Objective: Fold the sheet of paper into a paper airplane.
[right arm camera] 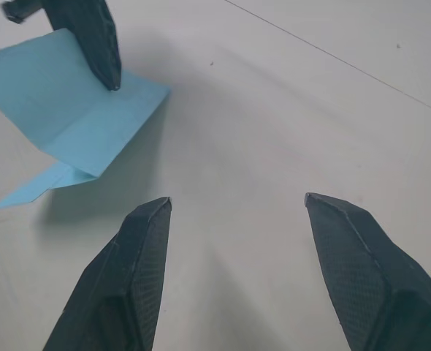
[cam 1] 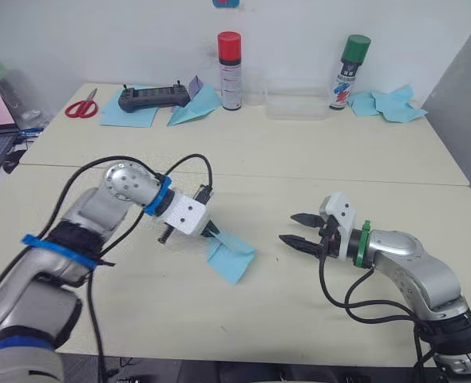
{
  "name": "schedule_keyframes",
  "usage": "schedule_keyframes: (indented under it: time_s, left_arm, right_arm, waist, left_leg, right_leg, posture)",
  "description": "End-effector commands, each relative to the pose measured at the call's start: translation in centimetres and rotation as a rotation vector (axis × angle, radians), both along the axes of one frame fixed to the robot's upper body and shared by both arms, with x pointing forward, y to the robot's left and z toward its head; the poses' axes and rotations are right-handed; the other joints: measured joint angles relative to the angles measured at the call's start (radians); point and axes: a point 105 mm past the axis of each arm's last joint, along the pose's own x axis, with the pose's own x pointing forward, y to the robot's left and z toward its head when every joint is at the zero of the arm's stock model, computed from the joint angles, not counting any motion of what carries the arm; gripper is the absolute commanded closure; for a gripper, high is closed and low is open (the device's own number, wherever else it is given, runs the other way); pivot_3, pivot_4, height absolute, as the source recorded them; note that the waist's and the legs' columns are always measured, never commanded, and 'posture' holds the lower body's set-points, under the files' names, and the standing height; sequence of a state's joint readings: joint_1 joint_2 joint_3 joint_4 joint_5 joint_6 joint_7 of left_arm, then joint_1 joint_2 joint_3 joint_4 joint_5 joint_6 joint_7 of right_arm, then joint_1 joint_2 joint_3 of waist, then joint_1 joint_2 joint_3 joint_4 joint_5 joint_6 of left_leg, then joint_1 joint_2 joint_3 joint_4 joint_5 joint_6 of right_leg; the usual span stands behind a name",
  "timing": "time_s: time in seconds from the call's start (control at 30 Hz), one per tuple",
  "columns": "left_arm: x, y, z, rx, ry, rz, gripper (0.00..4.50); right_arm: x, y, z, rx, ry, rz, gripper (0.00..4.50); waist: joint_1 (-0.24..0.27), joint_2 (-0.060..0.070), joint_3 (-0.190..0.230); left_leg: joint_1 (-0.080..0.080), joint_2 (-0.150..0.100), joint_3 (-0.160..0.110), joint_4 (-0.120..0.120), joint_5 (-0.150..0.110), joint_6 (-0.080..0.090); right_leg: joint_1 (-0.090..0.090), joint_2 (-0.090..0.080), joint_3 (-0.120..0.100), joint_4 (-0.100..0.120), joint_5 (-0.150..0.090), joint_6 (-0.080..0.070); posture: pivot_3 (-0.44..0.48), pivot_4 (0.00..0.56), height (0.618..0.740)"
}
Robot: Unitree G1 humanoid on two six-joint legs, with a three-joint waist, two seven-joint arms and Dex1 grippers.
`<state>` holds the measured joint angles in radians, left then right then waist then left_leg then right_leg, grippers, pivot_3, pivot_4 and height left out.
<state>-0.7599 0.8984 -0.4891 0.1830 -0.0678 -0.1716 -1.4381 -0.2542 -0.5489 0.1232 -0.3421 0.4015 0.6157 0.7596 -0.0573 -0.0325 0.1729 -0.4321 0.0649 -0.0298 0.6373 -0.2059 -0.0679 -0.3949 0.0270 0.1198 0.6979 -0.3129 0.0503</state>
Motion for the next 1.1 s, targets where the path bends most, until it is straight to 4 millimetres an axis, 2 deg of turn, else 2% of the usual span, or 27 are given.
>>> schedule_keyframes:
  time_s: [0.03, 0.1, 0.2, 0.27, 0.37, 0.43, 0.53, 0.6, 0.67, 0.77, 0.9, 1.1]
  left_arm:
    - [-0.1, -1.2, 0.1, -0.035, -0.002, 0.131, 4.47]
    - [-0.2, -1.5, -0.9, -0.024, 0.002, 0.165, 4.47]
    - [0.8, -2.6, -0.5, -0.111, -0.035, 0.233, 3.74]
    - [0.7, -2.5, 0.1, -0.139, -0.037, 0.248, 3.11]
    - [-0.6, -0.1, 0.7, -0.164, 0.003, 0.268, 2.10]
    - [-1.2, 1.2, 1.0, -0.196, 0.022, 0.280, 1.45]
    - [-2.1, 3.7, 1.8, -0.288, 0.070, 0.358, 0.45]
    - [-2.7, 4.7, 2.6, -0.374, 0.140, 0.440, 0.05]
    - [-3.0, 5.7, 3.7, -0.495, 0.247, 0.560, 0.05]
    - [-3.8, 6.9, 3.4, -0.529, 0.285, 0.663, 0.05]
    - [-4.5, 6.1, 3.2, -0.558, 0.285, 0.695, 0.05]
    - [-4.5, 5.4, 3.2, -0.626, 0.262, 0.754, 0.00]
  right_arm:
    - [-0.2, 0.5, 0.5, 0.019, -0.035, 0.019, 1.46]
    - [-0.3, 0.9, 0.5, 0.025, -0.033, 0.039, 1.46]
    - [-0.4, 1.1, 0.2, 0.012, -0.030, 0.071, 1.46]
    - [-0.6, 1.1, 0.1, -0.007, -0.036, 0.096, 1.46]
    - [-2.1, 1.1, -0.6, -0.076, -0.065, 0.216, 0.81]
    - [-2.9, 1.3, -0.8, -0.088, -0.080, 0.266, 0.11]
    - [-3.7, 2.4, -1.3, -0.085, -0.127, 0.309, 0.00]
    - [-3.9, 3.7, -1.6, -0.062, -0.147, 0.337, 0.00]
    - [-3.8, 5.4, -1.8, -0.018, -0.146, 0.359, 0.00]
    - [-3.2, 7.5, -2.3, 0.004, -0.176, 0.379, 0.00]
    - [-1.2, 8.8, -2.2, 0.047, -0.205, 0.307, 0.00]
    - [-1.0, 8.4, -2.2, 0.028, -0.249, 0.337, 2.11]
  waist:
    - [0.003, 0.000, 0.000]
    - [0.004, 0.000, 0.000]
    - [0.007, 0.000, 0.001]
    - [0.007, 0.000, 0.001]
    - [-0.002, 0.002, 0.002]
    - [-0.005, 0.002, 0.002]
    - [-0.004, 0.003, 0.002]
    - [-0.003, 0.003, 0.003]
    - [-0.001, 0.003, 0.004]
    - [-0.002, 0.003, 0.004]
    - [0.005, 0.004, 0.005]
    - [0.012, 0.004, 0.005]
  left_leg:
    - [0.000, 0.000, 0.000, 0.000, 0.000, 0.000]
    - [0.000, 0.000, -0.002, 0.001, 0.000, 0.000]
    - [0.000, 0.000, -0.002, 0.004, 0.000, 0.000]
    - [0.000, 0.000, -0.002, 0.006, 0.000, 0.000]
    - [0.000, 0.000, -0.002, 0.006, 0.000, 0.000]
    - [0.002, 0.000, -0.001, 0.004, 0.000, 0.000]
    - [0.002, 0.002, -0.002, 0.004, 0.000, 0.000]
    - [0.003, 0.002, -0.002, 0.004, 0.000, 0.000]
    - [0.002, 0.002, -0.002, 0.004, 0.000, 0.000]
    - [0.003, 0.002, -0.002, 0.005, 0.000, 0.000]
    - [0.004, 0.002, -0.002, 0.005, 0.000, 0.000]
    - [0.004, 0.001, -0.001, 0.005, 0.000, 0.000]
  right_leg:
    - [0.000, 0.000, 0.000, 0.000, 0.000, 0.000]
    - [0.001, 0.000, -0.001, 0.000, 0.000, 0.000]
    - [0.002, 0.000, -0.001, 0.000, 0.000, 0.000]
    - [0.004, 0.000, -0.002, 0.000, 0.000, 0.001]
    - [0.004, 0.000, -0.001, 0.000, 0.000, 0.001]
    - [0.004, 0.001, 0.000, 0.000, -0.001, 0.000]
    - [0.004, 0.002, -0.001, 0.001, -0.001, -0.001]
    - [0.004, 0.002, -0.001, 0.001, -0.001, -0.001]
    - [0.004, 0.001, -0.001, 0.000, -0.001, -0.001]
    - [0.004, 0.001, -0.001, 0.000, -0.001, 0.000]
    - [0.006, 0.001, -0.001, 0.001, -0.001, -0.001]
    - [0.005, 0.000, -0.001, 0.001, -0.001, -0.001]
  posture:
    - [0.000, 0.150, 0.740]
    - [0.000, 0.150, 0.740]
    - [0.000, 0.150, 0.740]
    - [0.000, 0.150, 0.740]
    - [0.000, 0.150, 0.740]
    - [0.000, 0.150, 0.740]
    - [0.000, 0.150, 0.740]
    - [0.000, 0.150, 0.740]
    - [0.000, 0.150, 0.740]
    - [0.000, 0.150, 0.740]
    - [0.000, 0.150, 0.740]
    - [0.000, 0.150, 0.740]
